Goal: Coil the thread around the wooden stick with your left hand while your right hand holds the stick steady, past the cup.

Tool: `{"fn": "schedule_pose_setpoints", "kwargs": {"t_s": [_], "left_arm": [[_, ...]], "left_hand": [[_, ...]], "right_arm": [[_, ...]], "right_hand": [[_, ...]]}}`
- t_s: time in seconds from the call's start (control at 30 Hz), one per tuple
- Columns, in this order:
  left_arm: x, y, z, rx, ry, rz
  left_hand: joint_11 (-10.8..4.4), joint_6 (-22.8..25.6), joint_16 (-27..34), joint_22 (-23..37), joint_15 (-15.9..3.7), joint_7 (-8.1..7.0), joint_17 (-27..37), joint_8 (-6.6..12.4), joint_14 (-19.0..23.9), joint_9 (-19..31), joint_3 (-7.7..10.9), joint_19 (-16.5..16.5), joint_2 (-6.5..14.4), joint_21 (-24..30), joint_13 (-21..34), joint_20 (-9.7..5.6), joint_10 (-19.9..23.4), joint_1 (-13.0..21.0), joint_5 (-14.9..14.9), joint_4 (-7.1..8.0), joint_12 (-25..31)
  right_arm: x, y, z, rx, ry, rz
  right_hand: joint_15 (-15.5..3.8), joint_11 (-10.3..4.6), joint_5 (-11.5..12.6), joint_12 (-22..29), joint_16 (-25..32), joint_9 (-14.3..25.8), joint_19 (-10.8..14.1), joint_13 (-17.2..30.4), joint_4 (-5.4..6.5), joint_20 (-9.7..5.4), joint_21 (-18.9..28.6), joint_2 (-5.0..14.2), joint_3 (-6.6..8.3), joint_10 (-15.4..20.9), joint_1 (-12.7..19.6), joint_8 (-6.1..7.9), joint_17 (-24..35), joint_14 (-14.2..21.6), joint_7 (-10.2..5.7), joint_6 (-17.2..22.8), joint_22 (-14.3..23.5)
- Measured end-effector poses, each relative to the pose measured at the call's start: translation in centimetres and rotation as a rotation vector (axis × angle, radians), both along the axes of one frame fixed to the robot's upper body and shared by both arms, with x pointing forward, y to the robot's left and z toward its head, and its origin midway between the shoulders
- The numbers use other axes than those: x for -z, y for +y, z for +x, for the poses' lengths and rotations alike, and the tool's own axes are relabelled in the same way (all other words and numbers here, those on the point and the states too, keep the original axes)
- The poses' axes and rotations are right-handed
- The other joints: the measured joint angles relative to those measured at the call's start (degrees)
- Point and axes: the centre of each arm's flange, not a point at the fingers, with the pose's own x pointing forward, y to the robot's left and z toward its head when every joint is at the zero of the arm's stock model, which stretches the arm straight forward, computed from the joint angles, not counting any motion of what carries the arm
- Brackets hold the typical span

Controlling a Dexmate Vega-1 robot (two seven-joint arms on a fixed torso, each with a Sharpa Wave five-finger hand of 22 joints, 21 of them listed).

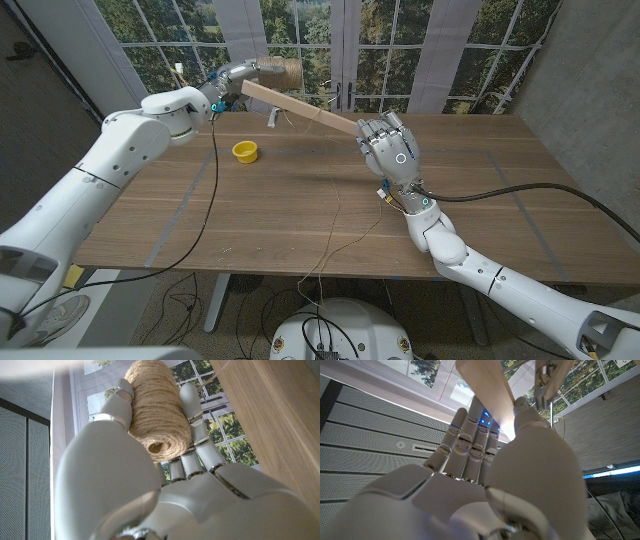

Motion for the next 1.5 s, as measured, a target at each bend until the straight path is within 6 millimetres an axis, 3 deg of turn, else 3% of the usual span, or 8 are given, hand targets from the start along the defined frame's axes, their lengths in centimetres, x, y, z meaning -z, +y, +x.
{"fn": "schedule_pose_setpoints", "kwargs": {"t_s": [0.4,0.73,0.77,1.5], "left_arm": [[-1.9,-1.0,-1.6,0.016,-0.046,0.033],[-1.7,-1.5,-1.7,0.051,-0.045,0.059],[-2.2,-2.8,-2.8,0.071,-0.069,0.092],[-0.5,-5.5,-4.9,0.192,-0.094,0.167]], "left_hand": [[0.0,0.0,-0.1,-0.3,0.0,0.01,0.0,-0.17,0.0,0.0,0.0,0.0,0.0,0.0,0.0,0.0,0.0,0.0,0.0,0.0,0.0],[0.0,0.0,-0.2,-0.3,0.0,0.01,0.1,-0.2,0.0,0.2,0.0,0.0,0.0,0.0,0.0,0.0,0.0,0.0,-0.1,0.0,0.0],[0.0,0.0,-0.2,-0.3,0.0,0.01,0.1,-0.21,0.0,0.2,0.0,0.0,0.0,0.0,0.0,0.0,0.0,0.0,-0.1,0.0,0.0],[0.0,0.0,-0.1,-0.3,0.0,0.03,0.4,-0.64,0.0,0.5,-0.01,0.0,0.0,0.4,0.0,0.01,0.0,0.0,0.0,0.01,0.0]], "right_arm": [[0.7,0.5,0.7,0.009,0.04,-0.051],[0.9,0.7,0.8,0.008,0.044,-0.059],[1.0,0.8,1.2,0.026,0.071,-0.067],[0.4,0.5,2.7,0.068,0.106,-0.046]], "right_hand": [[0.0,0.0,-0.2,-0.3,-0.1,0.0,0.0,0.8,0.07,0.0,0.0,0.0,-0.07,0.0,0.0,-0.05,0.2,0.0,-0.19,-0.2,0.0],[0.0,0.0,0.0,-0.5,-0.5,0.0,0.0,0.9,0.08,0.0,0.0,-0.01,-0.08,0.0,0.0,-0.12,0.4,0.0,-0.19,-0.2,0.0],[0.0,0.0,0.0,-0.5,-0.6,0.0,0.0,0.9,0.08,0.0,0.0,-0.01,-0.08,0.0,0.0,-0.13,0.4,0.0,-0.19,-0.2,0.0],[0.0,0.0,0.0,-1.0,-0.8,-0.3,0.0,2.0,0.15,0.0,0.0,-0.02,-0.15,0.0,0.0,0.0,0.7,0.0,-0.19,-0.2,0.0]]}}
